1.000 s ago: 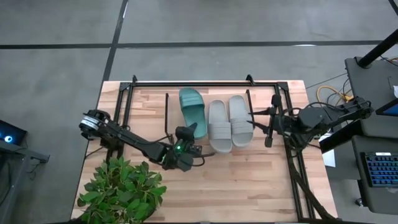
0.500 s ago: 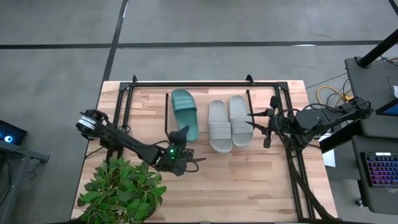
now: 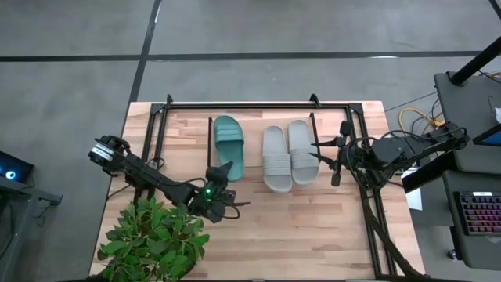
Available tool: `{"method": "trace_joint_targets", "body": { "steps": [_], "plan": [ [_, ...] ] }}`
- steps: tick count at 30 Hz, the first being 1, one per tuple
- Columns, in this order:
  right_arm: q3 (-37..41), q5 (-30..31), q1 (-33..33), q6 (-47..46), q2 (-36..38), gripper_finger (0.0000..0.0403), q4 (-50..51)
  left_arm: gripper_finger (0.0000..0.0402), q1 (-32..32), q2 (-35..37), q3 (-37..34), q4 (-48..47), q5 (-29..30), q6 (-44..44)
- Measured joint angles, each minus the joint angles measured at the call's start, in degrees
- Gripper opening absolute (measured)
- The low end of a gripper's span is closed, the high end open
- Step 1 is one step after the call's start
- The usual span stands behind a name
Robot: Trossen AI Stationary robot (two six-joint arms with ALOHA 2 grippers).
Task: Pick and place slides into the shelf
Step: Put the left green slides on the shelf
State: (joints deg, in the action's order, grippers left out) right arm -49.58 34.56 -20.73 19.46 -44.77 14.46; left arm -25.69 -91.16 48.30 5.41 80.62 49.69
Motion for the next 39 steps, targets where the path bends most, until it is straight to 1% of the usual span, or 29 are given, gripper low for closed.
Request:
{"method": "trace_joint_targets", "body": {
  "steps": [9, 16, 21, 26, 31, 37, 39],
  "plan": [
    [0.3, 0.0, 0.0, 0.0, 0.0, 0.0111, 0.1, 0.0042, 0.0, 0.5, -2.3, 0.1, 0.4, -0.1],
    [0.5, 0.0, 0.0, 0.1, 0.0, 0.0111, 0.1, 0.0042, 0.0, 0.5, -2.1, 1.6, 0.4, 0.1],
    [0.5, 0.0, 0.0, 0.1, 0.0, 0.0111, 0.1, 0.0042, 0.0, 0.5, -1.8, 2.2, -1.0, 0.2],
    [0.6, 0.0, 0.0, 0.3, 0.0, 0.0111, 0.2, 0.0042, 0.0, 0.5, -1.7, 5.1, -1.4, 0.4],
    [0.7, 0.0, 0.0, 0.7, 0.0, 0.0111, 0.2, 0.0042, 0.4, 0.5, -1.7, 9.3, -5.5, 0.4],
    [0.7, 0.0, 0.0, 0.8, 0.0, 0.0111, 0.3, 0.0042, 1.5, 0.5, -1.3, 12.2, -5.3, 1.1],
    [0.7, 0.0, 0.0, 1.1, 0.0, 0.0111, 0.3, 0.0042, 1.6, 0.5, -1.3, 14.4, -5.2, 3.7]
  ]
}}
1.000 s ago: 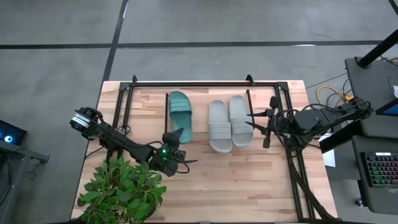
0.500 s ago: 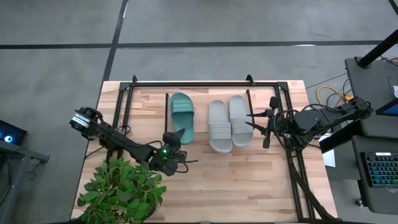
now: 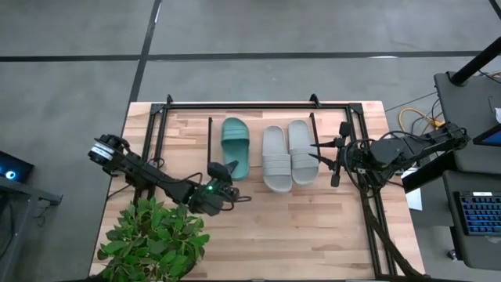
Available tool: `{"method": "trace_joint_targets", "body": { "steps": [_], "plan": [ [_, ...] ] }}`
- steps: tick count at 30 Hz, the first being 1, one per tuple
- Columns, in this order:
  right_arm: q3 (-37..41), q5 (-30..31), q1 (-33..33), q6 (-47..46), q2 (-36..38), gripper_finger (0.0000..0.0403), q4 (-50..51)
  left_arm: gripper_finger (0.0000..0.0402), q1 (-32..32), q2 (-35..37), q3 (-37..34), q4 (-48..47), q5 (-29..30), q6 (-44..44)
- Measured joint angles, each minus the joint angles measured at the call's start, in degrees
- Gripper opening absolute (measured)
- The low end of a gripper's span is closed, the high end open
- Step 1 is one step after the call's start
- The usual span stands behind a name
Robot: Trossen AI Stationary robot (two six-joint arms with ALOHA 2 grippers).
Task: Pick and place slides into the shelf
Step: Put the left green slides on the shelf
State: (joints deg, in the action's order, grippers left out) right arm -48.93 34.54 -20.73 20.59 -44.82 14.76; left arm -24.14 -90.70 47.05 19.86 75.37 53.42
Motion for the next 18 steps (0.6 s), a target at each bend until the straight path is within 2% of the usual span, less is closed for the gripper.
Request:
{"method": "trace_joint_targets", "body": {
  "steps": [8, 12, 15, 18],
  "plan": [
    [0.0, 0.0, 0.0, 0.9, 0.0, 0.0111, 0.0, 0.0042, 0.6, -3.6, 0.9, 11.6, 0.1, 12.6],
    [0.0, 0.0, 0.0, 0.9, 0.0, 0.0112, 0.0, 0.0042, 1.1, -6.6, 2.2, 12.7, 0.3, 13.5],
    [0.0, 0.0, 0.0, 0.9, 0.0, 0.0112, 0.0, 0.0042, 1.4, -8.2, 3.0, 12.7, 3.7, 13.5],
    [0.0, 0.0, 0.0, 0.9, 0.0, 0.0112, 0.0, 0.0042, 1.5, -9.1, 3.8, 12.9, 4.3, 13.0]
  ]
}}
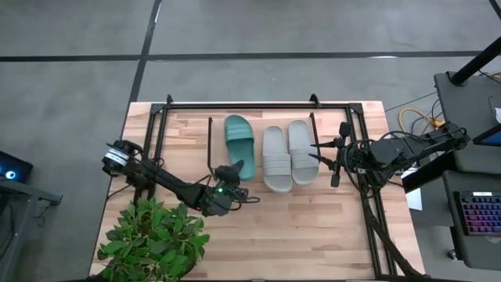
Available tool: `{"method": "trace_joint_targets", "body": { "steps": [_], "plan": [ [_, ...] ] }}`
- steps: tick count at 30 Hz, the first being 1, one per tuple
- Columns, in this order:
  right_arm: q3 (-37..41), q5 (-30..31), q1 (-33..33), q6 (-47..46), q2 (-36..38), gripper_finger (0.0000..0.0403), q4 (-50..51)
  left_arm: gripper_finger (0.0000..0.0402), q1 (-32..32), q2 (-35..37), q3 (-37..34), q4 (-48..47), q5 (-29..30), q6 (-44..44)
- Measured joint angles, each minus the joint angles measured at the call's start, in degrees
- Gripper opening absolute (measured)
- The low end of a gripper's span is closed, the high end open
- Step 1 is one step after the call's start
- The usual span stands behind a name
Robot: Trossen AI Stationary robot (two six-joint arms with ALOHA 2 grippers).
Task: Pick and place slides into the shelf
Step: Put the left green slides on the shelf
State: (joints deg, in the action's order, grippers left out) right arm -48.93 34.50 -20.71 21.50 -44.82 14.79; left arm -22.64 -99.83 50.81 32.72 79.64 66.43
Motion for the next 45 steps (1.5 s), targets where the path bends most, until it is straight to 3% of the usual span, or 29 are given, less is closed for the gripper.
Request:
{"method": "trace_joint_targets", "body": {
  "steps": [9, 16, 27, 45],
  "plan": [
    [0.0, -0.2, 0.0, 0.2, 0.0, 0.0112, 0.0, 0.0041, 2.3, -1.9, 1.0, -0.1, -0.9, 0.0],
    [0.0, -0.2, 0.0, 0.2, 0.0, 0.0112, 0.0, 0.0041, 5.1, -1.9, 0.9, -0.1, -5.3, 0.6],
    [0.0, -0.2, 0.0, 0.2, 0.0, 0.0112, 1.2, 0.0041, 7.3, -1.7, 0.4, 9.4, -9.3, 11.8],
    [0.0, -0.4, 0.0, 0.0, 0.0, 0.0112, 1.5, 0.0041, 10.1, -1.4, -0.7, 10.4, -12.5, 15.4]
  ]
}}
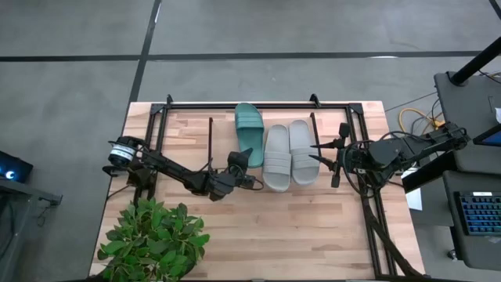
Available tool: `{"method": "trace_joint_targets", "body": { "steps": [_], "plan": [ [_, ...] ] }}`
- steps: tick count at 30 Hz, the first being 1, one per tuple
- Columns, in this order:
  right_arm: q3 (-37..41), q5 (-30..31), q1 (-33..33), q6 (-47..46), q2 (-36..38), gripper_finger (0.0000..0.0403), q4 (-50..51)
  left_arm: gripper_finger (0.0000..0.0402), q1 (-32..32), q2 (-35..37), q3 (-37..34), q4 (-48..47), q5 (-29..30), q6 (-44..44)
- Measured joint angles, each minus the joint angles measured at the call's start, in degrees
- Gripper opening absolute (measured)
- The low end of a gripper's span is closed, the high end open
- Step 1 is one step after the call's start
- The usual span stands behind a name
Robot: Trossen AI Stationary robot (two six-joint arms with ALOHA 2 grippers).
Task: Pick and place slides into the shelf
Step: Put the left green slides on the shelf
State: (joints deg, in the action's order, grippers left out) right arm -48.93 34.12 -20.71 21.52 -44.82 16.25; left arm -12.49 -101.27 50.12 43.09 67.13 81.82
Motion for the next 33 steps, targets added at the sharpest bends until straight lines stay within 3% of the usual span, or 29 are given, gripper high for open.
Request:
{"method": "trace_joint_targets", "body": {
  "steps": [11, 30, 33],
  "plan": [
    [0.0, 0.0, 0.0, 0.1, 0.0, 0.0111, 0.4, 0.0039, -0.3, 0.7, -1.2, 0.4, -0.2, 2.7],
    [0.0, -0.1, 0.0, -0.5, 0.0, 0.0111, 1.6, 0.0039, 0.2, 5.7, -5.4, -0.3, -9.6, 2.4],
    [0.0, -0.1, 0.0, -0.5, 0.0, 0.0111, 1.6, 0.0071, 0.6, 5.7, -5.4, 0.4, -10.0, -0.9]
  ]
}}
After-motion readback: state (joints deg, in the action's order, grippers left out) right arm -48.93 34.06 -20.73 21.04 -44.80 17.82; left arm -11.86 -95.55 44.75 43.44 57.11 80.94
